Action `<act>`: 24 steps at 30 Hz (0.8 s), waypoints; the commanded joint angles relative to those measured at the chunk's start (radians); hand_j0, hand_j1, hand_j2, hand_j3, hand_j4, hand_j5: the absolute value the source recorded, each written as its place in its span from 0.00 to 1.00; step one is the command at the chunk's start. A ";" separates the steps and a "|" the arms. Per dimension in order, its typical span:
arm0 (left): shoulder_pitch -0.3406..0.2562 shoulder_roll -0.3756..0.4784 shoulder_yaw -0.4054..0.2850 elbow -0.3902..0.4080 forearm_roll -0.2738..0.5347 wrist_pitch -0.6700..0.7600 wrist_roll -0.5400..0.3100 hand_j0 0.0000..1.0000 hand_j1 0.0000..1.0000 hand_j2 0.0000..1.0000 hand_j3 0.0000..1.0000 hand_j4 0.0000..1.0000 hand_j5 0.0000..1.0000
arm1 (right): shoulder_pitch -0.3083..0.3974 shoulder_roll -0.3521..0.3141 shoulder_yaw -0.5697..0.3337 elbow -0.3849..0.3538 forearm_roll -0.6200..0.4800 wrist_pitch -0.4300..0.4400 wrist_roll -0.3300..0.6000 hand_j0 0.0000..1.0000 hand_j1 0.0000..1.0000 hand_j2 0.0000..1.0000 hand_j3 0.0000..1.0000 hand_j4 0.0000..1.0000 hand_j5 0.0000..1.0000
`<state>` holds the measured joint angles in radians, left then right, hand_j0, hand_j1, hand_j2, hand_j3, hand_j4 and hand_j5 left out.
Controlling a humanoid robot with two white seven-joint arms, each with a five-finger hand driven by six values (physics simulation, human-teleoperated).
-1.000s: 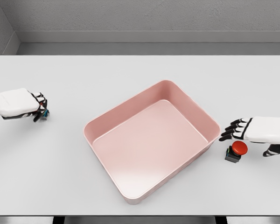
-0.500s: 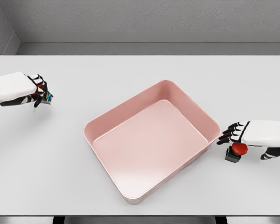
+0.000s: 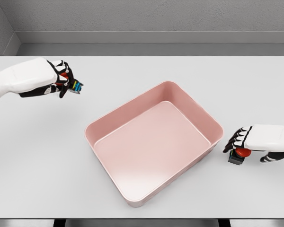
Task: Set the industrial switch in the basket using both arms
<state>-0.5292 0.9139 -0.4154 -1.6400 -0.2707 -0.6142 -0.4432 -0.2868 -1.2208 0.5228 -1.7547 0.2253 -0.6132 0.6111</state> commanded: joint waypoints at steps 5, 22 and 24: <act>-0.012 -0.069 -0.016 -0.050 0.007 0.003 0.001 0.17 0.17 0.17 0.17 0.17 0.17 | 0.000 0.012 0.002 0.000 0.000 0.002 0.000 0.65 0.65 0.65 0.65 0.65 0.65; -0.072 -0.248 -0.171 -0.106 -0.056 0.003 -0.003 0.17 0.17 0.17 0.17 0.17 0.17 | 0.002 0.014 0.005 0.000 0.003 0.002 0.000 0.53 0.53 0.53 0.53 0.53 0.53; -0.084 -0.254 -0.181 -0.109 -0.056 0.003 -0.003 0.17 0.17 0.17 0.17 0.17 0.17 | 0.009 0.010 0.003 0.000 0.002 0.002 0.000 0.53 0.53 0.53 0.53 0.53 0.53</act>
<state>-0.6136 0.6710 -0.5816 -1.7438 -0.3350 -0.6146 -0.4484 -0.2777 -1.2056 0.5240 -1.7546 0.2190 -0.6035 0.6040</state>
